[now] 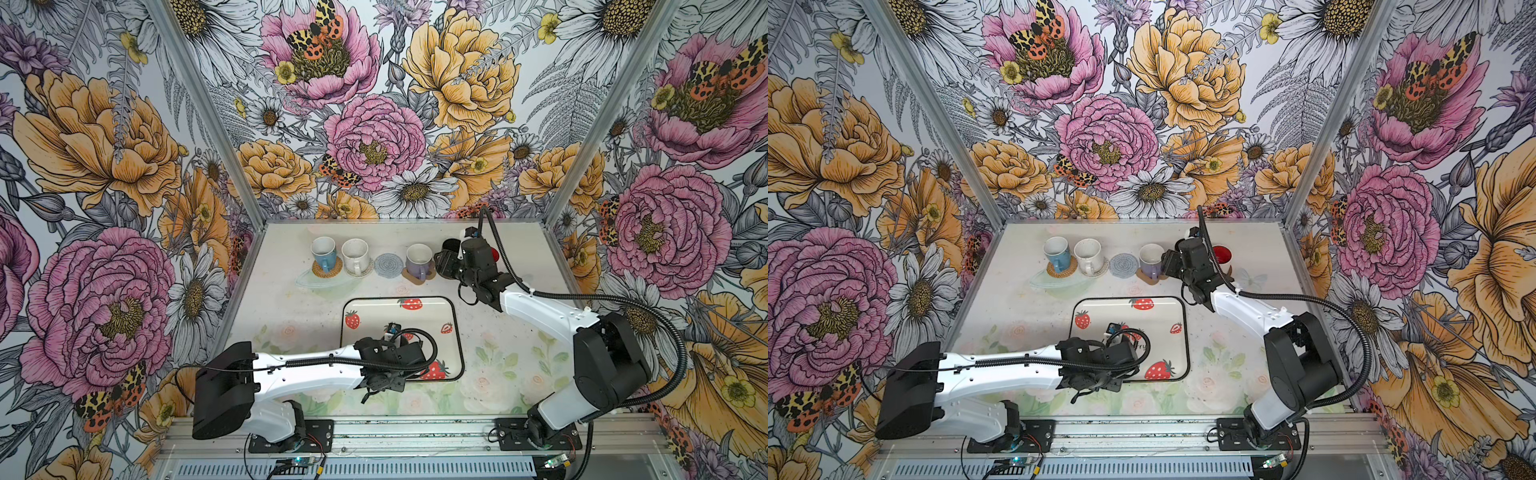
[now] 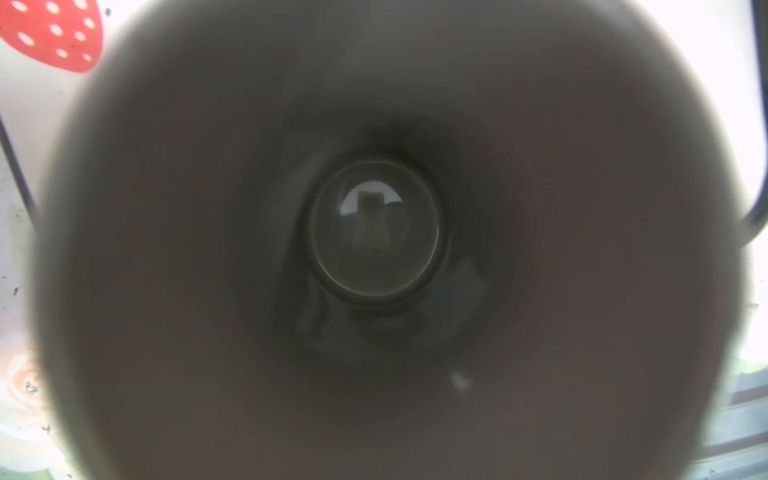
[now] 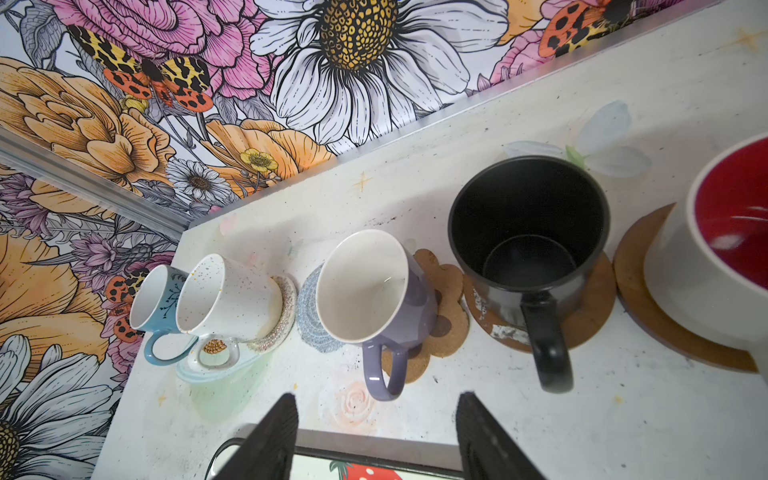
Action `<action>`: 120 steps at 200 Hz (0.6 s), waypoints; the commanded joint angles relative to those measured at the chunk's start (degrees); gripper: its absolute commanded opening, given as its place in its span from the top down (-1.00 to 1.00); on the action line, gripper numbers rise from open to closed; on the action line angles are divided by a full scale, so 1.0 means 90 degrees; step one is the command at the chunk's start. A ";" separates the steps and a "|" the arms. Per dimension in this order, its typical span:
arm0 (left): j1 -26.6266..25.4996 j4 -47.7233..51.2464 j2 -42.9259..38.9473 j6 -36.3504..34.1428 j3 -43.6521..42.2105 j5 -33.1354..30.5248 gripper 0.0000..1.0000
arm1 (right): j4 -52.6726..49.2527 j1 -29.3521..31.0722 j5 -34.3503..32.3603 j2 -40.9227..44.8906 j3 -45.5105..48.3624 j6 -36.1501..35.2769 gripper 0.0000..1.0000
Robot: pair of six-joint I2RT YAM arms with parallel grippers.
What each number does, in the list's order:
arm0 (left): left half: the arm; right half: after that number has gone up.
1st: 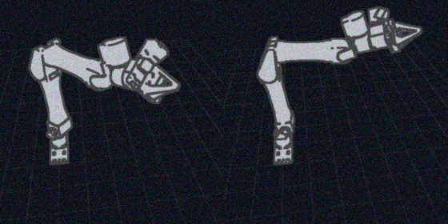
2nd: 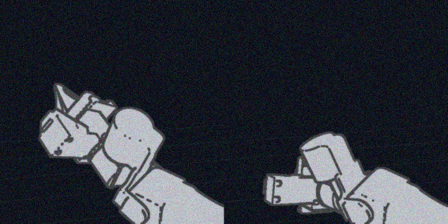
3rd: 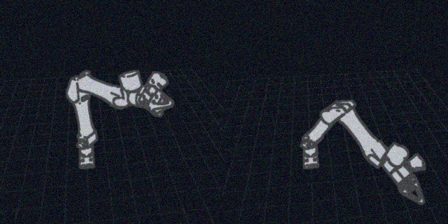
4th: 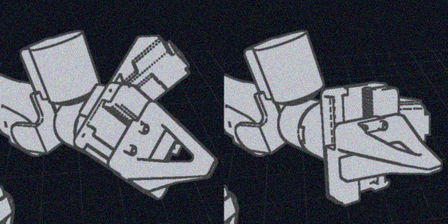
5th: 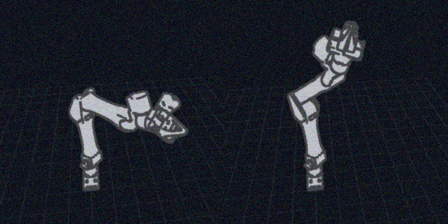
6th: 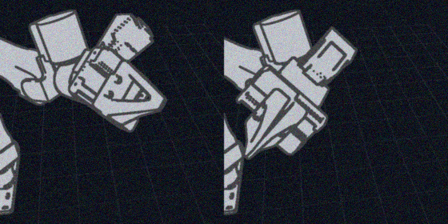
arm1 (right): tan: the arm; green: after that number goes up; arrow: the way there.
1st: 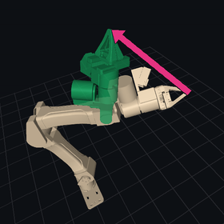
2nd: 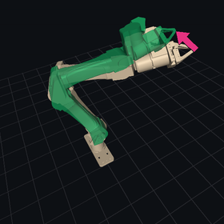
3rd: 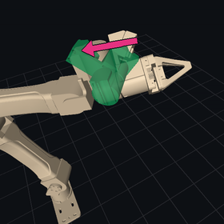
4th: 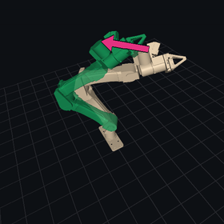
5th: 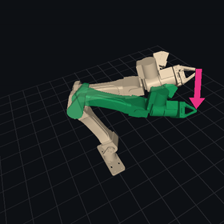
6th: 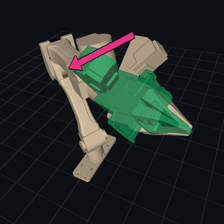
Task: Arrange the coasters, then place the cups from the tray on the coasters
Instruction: 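Lift the grey mug with the left gripper toward the blue coaster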
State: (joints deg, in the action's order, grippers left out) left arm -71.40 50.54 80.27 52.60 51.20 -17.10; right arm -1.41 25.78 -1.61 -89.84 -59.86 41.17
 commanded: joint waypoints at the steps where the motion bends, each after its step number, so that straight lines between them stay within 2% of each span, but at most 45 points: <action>1: 0.0023 -0.0040 -0.0169 0.0054 -0.0072 -0.0266 0.38 | 0.0060 -0.0052 0.0092 -0.0125 -0.0244 0.0064 -0.26; 43: 0.0047 -0.0042 -0.0065 -0.0004 -0.0016 -0.0316 0.51 | 0.0059 -0.0052 0.0111 -0.0150 -0.0254 0.0065 -0.26; 120: 0.0052 -0.0040 0.0116 -0.0083 0.0111 -0.0453 0.59 | 0.0059 -0.0052 0.0178 -0.0184 -0.0299 0.0065 -0.26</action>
State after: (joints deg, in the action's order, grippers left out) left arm -71.40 50.54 80.66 52.49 50.98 -18.76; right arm -1.41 25.78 -0.34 -90.78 -60.34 41.17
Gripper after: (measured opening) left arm 0.216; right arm 0.630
